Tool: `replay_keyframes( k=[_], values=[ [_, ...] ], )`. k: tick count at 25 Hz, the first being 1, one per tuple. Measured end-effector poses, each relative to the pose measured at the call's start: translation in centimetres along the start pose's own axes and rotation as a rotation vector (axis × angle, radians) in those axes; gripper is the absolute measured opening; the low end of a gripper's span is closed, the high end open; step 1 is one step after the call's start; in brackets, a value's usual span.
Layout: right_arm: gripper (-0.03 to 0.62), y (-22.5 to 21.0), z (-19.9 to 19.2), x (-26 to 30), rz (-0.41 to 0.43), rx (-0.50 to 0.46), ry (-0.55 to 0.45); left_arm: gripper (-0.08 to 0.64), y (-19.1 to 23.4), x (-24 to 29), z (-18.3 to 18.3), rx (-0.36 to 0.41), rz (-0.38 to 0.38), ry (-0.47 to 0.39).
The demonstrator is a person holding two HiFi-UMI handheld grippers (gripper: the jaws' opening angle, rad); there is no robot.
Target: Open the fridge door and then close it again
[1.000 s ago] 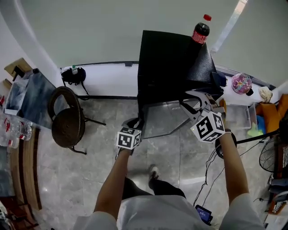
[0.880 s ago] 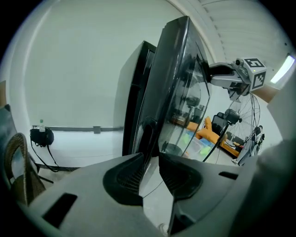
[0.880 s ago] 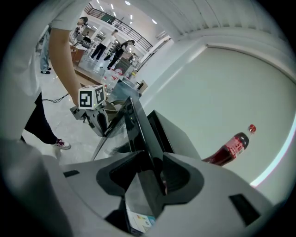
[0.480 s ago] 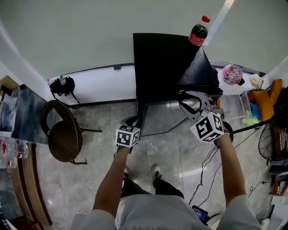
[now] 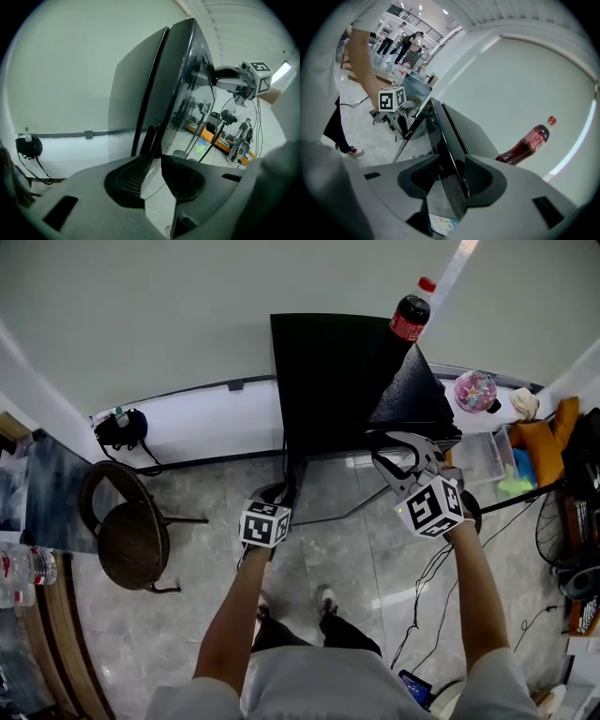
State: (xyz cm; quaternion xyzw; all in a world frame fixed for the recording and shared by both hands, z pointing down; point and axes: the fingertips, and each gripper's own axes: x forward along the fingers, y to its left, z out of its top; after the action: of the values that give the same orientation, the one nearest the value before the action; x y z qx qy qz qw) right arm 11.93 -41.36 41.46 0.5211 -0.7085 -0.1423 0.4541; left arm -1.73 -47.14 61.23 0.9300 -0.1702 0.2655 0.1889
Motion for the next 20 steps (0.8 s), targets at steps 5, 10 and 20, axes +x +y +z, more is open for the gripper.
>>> replay_keyframes(
  k=[5, 10, 20],
  values=[
    [0.167, -0.1, 0.2, -0.2, 0.006, 0.057, -0.006, 0.081, 0.4, -0.6, 0.0, 0.030, 0.015, 0.036],
    [0.167, -0.5, 0.3, -1.2, -0.025, 0.129, -0.016, 0.075, 1.0, -4.2, 2.4, 0.119, 0.063, -0.010],
    [-0.002, -3.4, 1.5, -5.5, -0.268, 0.418, -0.150, 0.014, 1.1, -15.4, 13.6, 0.305, 0.195, -0.276]
  ],
)
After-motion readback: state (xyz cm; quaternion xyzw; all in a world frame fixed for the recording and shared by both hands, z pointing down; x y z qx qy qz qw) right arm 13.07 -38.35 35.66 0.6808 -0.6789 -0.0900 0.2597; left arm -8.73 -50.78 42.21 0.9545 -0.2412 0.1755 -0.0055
